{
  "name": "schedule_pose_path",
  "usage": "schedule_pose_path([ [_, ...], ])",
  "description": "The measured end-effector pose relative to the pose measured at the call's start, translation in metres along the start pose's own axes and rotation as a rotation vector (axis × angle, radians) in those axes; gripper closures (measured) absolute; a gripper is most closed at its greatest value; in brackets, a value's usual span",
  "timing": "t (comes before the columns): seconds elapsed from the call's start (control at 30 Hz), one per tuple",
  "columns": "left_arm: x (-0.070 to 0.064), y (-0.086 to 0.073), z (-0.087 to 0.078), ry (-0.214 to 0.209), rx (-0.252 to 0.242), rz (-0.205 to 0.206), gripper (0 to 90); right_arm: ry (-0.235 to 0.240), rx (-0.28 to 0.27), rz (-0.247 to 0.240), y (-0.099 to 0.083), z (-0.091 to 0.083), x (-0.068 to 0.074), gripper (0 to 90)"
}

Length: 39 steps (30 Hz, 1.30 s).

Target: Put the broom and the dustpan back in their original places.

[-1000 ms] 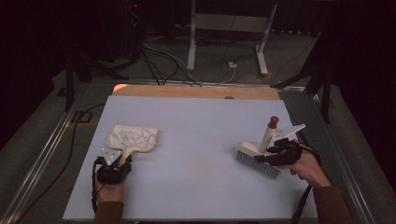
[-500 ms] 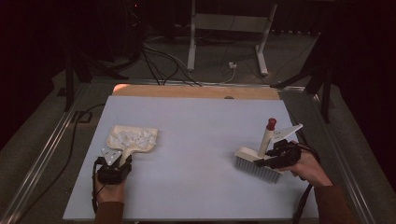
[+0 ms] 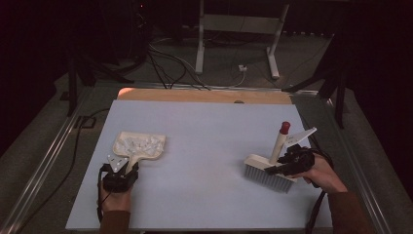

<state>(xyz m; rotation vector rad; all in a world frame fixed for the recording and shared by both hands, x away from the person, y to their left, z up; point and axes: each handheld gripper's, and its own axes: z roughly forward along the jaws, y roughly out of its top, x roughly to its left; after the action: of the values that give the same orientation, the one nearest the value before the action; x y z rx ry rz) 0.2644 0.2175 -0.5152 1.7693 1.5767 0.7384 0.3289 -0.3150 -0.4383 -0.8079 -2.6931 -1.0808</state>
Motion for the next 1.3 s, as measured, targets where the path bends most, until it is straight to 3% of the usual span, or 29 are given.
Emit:
schedule_pose_path([
  [0.23,0.0,0.0,0.0,0.0,0.002,0.001,66.5,0.11,0.027,0.007,0.0,0.004,-0.004,66.3],
  [0.37,0.0,0.0,0.001,-0.002,0.005,0.001,66.4,0.11,0.074,0.018,0.002,0.011,-0.008,66.2],
  [0.5,0.0,0.0,0.001,-0.003,0.007,0.0,66.4,0.057,0.08,0.044,0.004,0.017,-0.013,62.5],
  [0.57,0.0,0.0,0.001,-0.003,0.006,0.001,66.5,0.007,0.078,0.052,0.006,0.018,-0.016,60.3],
  [0.77,0.0,-0.001,0.001,-0.001,0.005,0.0,66.4,-0.113,0.146,0.079,0.008,0.026,-0.02,53.8],
  [0.87,-0.001,-0.001,0.001,0.002,0.006,0.001,66.4,-0.139,0.173,0.076,0.007,0.032,-0.023,53.8],
  [0.97,-0.001,-0.001,0.001,0.003,0.006,-0.001,66.4,-0.146,0.17,0.092,0.007,0.034,-0.026,53.0],
  [1.3,-0.001,-0.001,0.002,0.004,0.01,-0.004,66.4,-0.209,0.187,0.078,0.007,0.04,-0.032,49.3],
])
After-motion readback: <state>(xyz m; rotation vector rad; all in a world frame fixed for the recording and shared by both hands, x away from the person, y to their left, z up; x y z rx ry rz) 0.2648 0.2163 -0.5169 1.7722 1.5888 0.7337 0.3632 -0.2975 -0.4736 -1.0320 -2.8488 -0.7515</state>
